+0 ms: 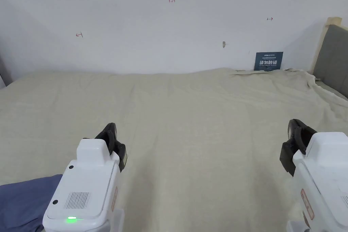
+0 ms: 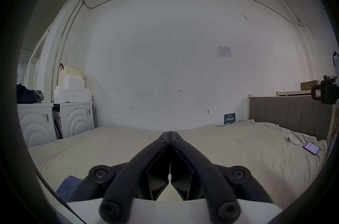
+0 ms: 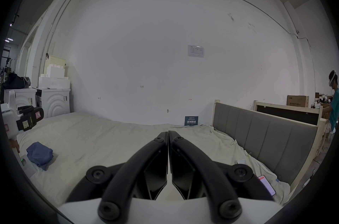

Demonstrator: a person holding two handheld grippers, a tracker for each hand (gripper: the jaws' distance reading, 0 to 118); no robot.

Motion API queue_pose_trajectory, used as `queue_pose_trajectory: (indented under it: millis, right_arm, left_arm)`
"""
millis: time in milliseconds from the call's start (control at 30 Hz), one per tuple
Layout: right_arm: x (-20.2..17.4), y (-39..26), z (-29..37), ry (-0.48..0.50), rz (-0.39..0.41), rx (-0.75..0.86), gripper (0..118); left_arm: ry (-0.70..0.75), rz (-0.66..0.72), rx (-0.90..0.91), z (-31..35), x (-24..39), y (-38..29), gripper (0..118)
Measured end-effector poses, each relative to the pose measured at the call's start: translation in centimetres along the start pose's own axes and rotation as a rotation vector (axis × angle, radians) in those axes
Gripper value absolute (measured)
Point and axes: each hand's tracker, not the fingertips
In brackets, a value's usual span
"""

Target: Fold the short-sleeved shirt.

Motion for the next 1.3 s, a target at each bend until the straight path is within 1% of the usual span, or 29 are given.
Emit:
queue_pose_trajectory:
  millis: [33, 67, 100, 133, 167, 200, 233, 333, 367, 400, 433, 467, 500, 533, 567, 1300]
  right_arm:
    - [0.0, 0.0, 0.0, -0.001, 0.001, 0.001, 1]
    - [0.0, 0.0, 0.0, 0.000, 0.002, 0.001, 6]
    - [0.0, 0.0, -0.1, -0.001, 0.006, 0.000, 15]
    - [-0.1, -0.1, -0.1, -0.003, 0.009, 0.000, 15]
    - [-0.1, 0.0, -0.1, -0.008, 0.012, -0.001, 19]
    - [-0.1, 0.0, -0.2, -0.002, 0.009, -0.006, 27]
    - [-0.1, 0.0, -0.2, 0.001, 0.006, -0.009, 42]
    - [-0.2, -0.1, -0.1, -0.012, 0.011, 0.001, 66]
    - [-0.2, -0.1, -0.1, -0.012, 0.008, 0.003, 74]
    - [-0.2, -0.1, -0.1, -0.012, 0.004, 0.004, 86]
    - [-0.1, -0.1, -0.1, -0.013, -0.001, 0.004, 104]
    - [-0.1, -0.1, -0.1, -0.012, -0.005, 0.007, 114]
    - [-0.1, -0.1, -0.1, -0.013, -0.009, 0.015, 117]
    - [-0.1, -0.1, 0.1, -0.018, -0.008, 0.029, 117]
    - [-0.1, 0.0, 0.2, -0.019, -0.006, 0.027, 117]
    - [-0.1, 0.7, 0.5, -0.016, -0.020, 0.040, 117]
  left_arm:
    - [0.000, -0.001, 0.000, 0.0, -0.1, 0.0, 5]
    - [-0.001, 0.000, -0.003, 0.0, -0.1, 0.0, 9]
    - [-0.001, 0.002, -0.006, 0.0, -0.2, 0.0, 15]
    - [0.002, 0.004, -0.008, -0.1, -0.2, 0.1, 15]
    - [0.006, 0.008, -0.013, -0.1, -0.3, 0.1, 17]
    - [0.007, 0.016, -0.022, -0.2, -0.4, 0.1, 22]
    - [0.012, 0.023, -0.025, -0.2, -0.5, 0.2, 36]
    - [0.020, 0.043, -0.018, -0.2, -0.8, 0.1, 81]
    - [0.022, 0.050, -0.023, -0.2, -0.8, 0.2, 92]
    - [0.023, 0.054, -0.025, -0.2, -0.9, 0.2, 101]
    - [0.024, 0.055, -0.022, -0.2, -1.0, 0.1, 107]
    - [0.026, 0.055, -0.017, -0.2, -1.0, 0.1, 109]
    - [0.023, 0.056, -0.015, -0.1, -1.1, 0.1, 111]
    - [0.020, 0.057, -0.015, -0.2, -1.2, 0.2, 117]
    - [0.019, 0.059, -0.018, -0.2, -1.2, 0.2, 118]
    - [0.029, 0.038, -0.003, 0.0, -1.1, 0.5, 118]
